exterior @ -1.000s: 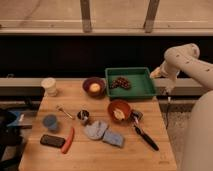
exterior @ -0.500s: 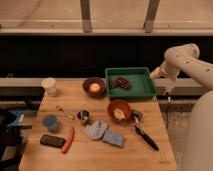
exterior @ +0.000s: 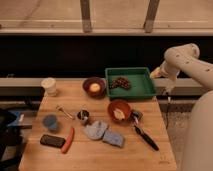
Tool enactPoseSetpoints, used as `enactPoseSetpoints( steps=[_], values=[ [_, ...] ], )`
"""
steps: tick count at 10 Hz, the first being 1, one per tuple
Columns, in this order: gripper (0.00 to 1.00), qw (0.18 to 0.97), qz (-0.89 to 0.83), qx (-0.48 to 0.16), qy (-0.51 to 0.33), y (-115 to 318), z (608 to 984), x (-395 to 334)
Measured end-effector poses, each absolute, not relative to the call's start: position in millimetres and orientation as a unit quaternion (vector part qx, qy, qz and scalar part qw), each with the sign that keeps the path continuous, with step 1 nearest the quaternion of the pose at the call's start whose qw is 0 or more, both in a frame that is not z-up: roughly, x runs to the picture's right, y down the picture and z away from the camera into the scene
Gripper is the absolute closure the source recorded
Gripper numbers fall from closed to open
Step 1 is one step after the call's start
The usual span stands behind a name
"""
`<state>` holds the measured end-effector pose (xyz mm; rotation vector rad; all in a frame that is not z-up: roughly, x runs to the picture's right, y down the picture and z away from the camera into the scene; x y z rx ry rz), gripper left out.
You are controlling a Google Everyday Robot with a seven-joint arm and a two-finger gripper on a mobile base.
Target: Place brush in plastic cup
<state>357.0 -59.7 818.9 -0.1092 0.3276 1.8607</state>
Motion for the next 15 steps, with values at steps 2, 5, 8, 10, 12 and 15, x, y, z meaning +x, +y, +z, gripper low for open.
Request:
enactPoseSetpoints(
  steps=[2, 5, 8, 10, 12, 15],
  values=[
    [0.20, 0.585, 0.797, -0.047, 0.141, -59, 820, 357],
    [0.20, 0.591, 0.794, -0.047, 0.136, -58, 819, 354],
    [0.20, 0.641, 0.758, -0.055, 0.111, -57, 809, 324],
    [0.20, 0.668, 0.735, -0.066, 0.093, -50, 793, 307],
    [0.20, 0.693, 0.712, -0.082, 0.079, -36, 780, 283],
    [0.20, 0.736, 0.665, -0.109, 0.059, -3, 756, 242]
  ],
)
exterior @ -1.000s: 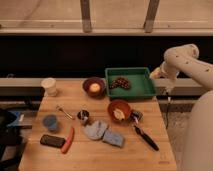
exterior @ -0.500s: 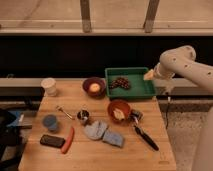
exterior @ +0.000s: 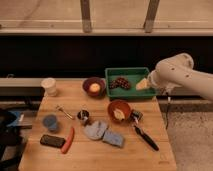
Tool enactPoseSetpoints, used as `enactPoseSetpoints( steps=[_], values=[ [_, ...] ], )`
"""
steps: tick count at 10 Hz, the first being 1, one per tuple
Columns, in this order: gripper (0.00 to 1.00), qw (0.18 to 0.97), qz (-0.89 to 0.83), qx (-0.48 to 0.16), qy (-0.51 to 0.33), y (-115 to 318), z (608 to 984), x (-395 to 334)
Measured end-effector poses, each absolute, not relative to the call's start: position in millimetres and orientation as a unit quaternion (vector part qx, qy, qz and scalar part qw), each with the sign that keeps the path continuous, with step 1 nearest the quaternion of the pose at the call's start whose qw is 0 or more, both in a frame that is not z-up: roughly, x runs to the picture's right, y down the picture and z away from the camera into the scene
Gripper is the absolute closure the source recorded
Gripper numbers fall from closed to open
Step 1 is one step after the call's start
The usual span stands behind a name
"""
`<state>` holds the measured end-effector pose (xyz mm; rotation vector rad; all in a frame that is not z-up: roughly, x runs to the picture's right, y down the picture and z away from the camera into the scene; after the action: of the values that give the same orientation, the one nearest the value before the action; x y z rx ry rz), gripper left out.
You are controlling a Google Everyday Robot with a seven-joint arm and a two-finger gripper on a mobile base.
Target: Place brush in plastic cup
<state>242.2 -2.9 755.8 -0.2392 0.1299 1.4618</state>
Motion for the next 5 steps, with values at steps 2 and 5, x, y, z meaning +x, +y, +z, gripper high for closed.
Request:
enactPoseSetpoints(
  steps=[2, 5],
  values=[
    [0.20, 0.769, 0.624, -0.125, 0.053, 22, 749, 209],
    [0.20, 0.780, 0.609, -0.134, 0.060, 46, 749, 205]
  ],
)
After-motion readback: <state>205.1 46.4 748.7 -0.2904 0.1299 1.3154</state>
